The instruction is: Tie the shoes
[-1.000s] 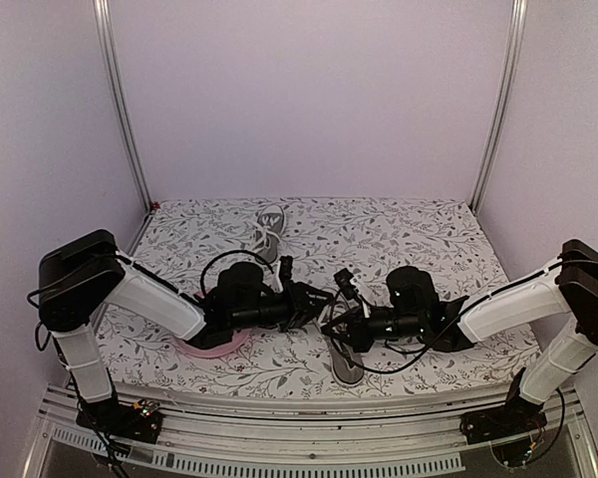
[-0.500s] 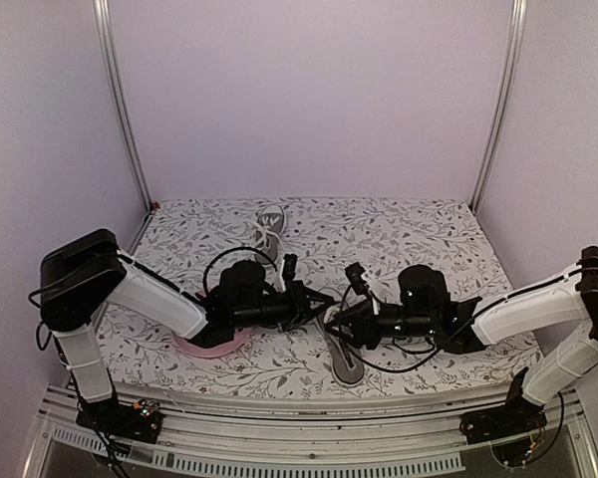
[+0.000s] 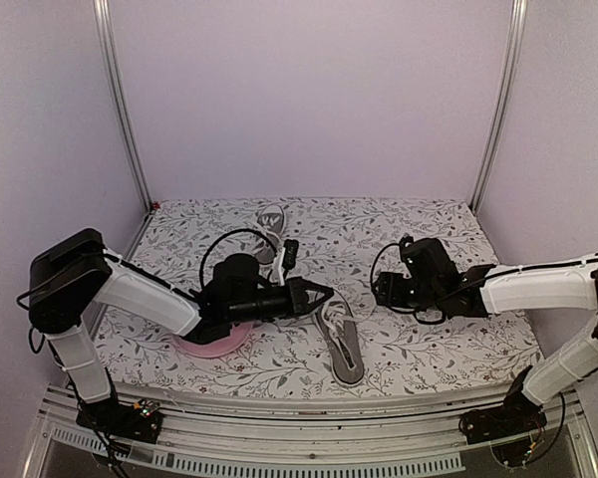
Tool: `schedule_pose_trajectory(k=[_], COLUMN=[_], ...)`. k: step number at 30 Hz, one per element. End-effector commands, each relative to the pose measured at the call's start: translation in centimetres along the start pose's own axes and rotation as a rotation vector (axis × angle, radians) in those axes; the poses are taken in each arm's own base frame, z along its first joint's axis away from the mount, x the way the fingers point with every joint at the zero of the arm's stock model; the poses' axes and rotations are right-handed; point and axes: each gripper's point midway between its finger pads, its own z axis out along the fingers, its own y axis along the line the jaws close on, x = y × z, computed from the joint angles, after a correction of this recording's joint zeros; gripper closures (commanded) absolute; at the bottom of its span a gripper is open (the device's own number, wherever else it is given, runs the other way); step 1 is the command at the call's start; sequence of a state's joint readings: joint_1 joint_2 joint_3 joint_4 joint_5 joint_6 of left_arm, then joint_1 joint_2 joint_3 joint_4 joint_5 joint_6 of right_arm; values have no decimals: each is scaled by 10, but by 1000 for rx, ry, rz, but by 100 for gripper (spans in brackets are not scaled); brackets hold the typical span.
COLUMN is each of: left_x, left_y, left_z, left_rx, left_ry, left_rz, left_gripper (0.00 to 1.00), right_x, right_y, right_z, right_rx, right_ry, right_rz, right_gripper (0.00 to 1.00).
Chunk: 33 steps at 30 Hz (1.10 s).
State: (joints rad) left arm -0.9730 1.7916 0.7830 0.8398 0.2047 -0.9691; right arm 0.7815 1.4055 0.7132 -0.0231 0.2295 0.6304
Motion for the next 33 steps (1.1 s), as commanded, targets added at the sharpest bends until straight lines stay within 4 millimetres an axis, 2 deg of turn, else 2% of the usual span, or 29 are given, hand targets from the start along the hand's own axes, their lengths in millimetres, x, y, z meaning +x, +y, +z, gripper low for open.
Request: schedule_pose_trajectory(k=[1, 7, 11, 18, 21, 25, 28, 30, 33], left_x=[-3, -1, 2, 5, 4, 5, 7, 9, 13], left_y=[-4, -8, -10, -11, -10, -6, -4, -4, -6], left_z=[-6, -6, -5, -3, -3, -5, -5, -4, 0], left_rx=[7, 4, 7, -3, -15, -30, -40, -34, -11], left_ry=[1, 2, 10, 20, 19, 23, 32, 46, 77], left_rz=[70, 96, 111, 140, 151, 170, 192, 210, 242], left_gripper=[100, 100, 100, 100, 100, 100, 100, 100, 100], right_x=[15, 25, 31, 46, 51, 55, 47, 34, 3], right_y=[-23, -21, -21, -16, -20, -25, -21, -13, 10], right_z=[26, 58, 70, 85, 87, 85, 79, 71, 48], right_rx=[177, 240, 255, 275, 293, 309, 274, 204, 46], right_ry=[106, 187, 210, 253, 270, 270, 236, 192, 84], right_rz=[15, -4, 4, -21, -24, -10, 17, 52, 97], right_gripper=[29, 37, 43, 58, 71, 96, 98, 98, 98])
